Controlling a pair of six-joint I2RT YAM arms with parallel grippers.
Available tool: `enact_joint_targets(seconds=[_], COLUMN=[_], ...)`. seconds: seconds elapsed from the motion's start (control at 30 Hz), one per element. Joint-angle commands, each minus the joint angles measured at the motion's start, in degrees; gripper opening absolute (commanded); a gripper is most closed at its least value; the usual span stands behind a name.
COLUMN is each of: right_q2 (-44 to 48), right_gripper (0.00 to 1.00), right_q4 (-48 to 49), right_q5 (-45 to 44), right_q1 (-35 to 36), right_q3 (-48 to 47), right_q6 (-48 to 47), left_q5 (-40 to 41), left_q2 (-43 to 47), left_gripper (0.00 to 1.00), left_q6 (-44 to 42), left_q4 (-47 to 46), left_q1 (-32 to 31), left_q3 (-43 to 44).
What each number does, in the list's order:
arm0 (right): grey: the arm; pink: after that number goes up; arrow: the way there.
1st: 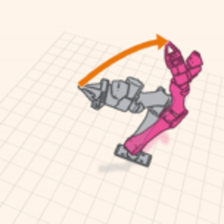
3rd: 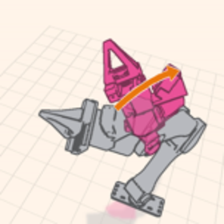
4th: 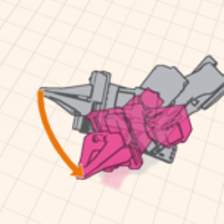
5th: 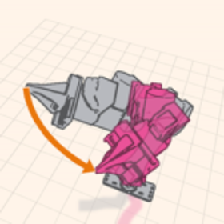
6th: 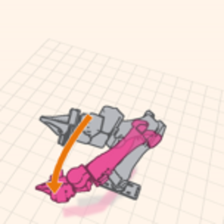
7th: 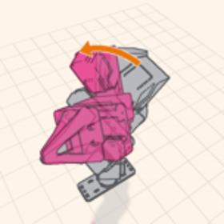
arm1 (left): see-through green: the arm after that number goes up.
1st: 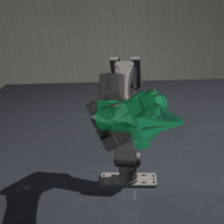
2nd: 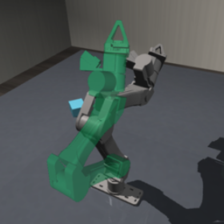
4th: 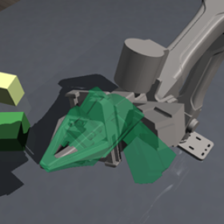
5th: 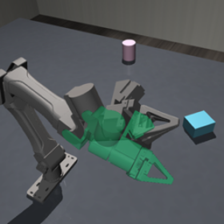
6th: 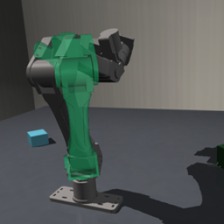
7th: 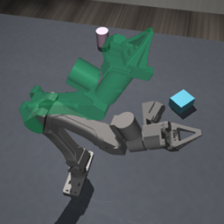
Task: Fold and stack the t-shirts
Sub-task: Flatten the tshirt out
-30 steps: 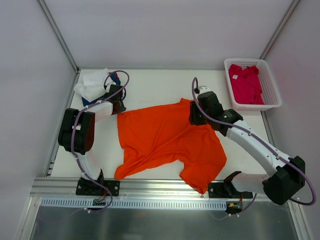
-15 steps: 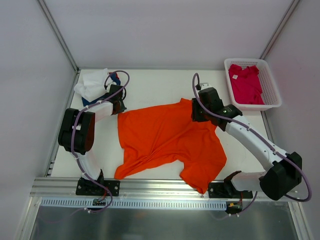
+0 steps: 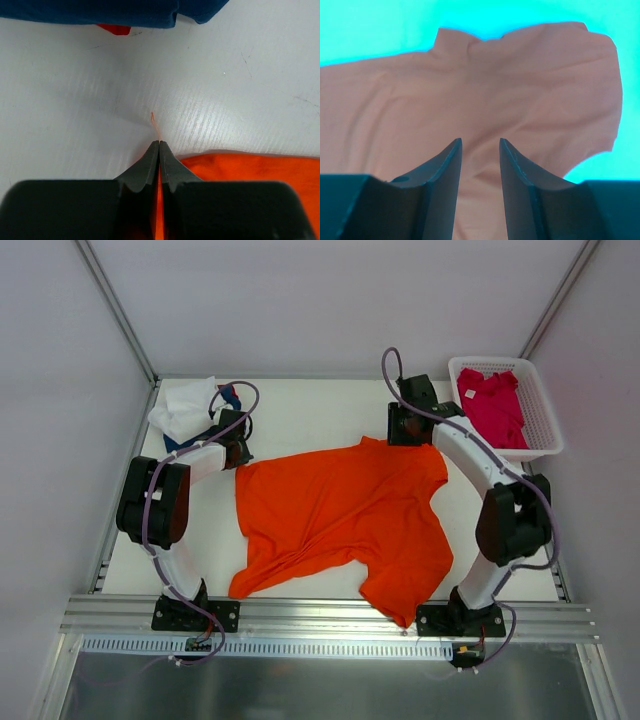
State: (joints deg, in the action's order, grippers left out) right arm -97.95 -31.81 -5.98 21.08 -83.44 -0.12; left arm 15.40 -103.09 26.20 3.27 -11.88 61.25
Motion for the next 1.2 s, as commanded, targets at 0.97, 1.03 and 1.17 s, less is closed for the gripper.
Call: enact_joint_targets(seconds=[0.97, 1.03, 1.17], right_q2=[-27.12, -27.03, -26.77], right_gripper=[0.40, 0.40, 0.41], right_q4=[-1.76, -1.76, -1.76], right_q5=[12.66, 12.57, 13.62], right_q1=[-18.44, -18.97, -20.20], right_q3=[-24.14, -23.44, -22.74], right_q6=[-0.14, -0.49, -1.11], left_q5=[-1.34, -1.51, -1.51], left_q2=[-0.10, -0.09, -0.01], left_gripper=[0.00, 0.00, 0.00], left_q6=[-0.80, -0.80, -0.88], left_q4=[0.25, 0.25, 0.16], left_q1=[0.72, 0.80, 0.80], left_q3=[1.24, 1.24, 1.15])
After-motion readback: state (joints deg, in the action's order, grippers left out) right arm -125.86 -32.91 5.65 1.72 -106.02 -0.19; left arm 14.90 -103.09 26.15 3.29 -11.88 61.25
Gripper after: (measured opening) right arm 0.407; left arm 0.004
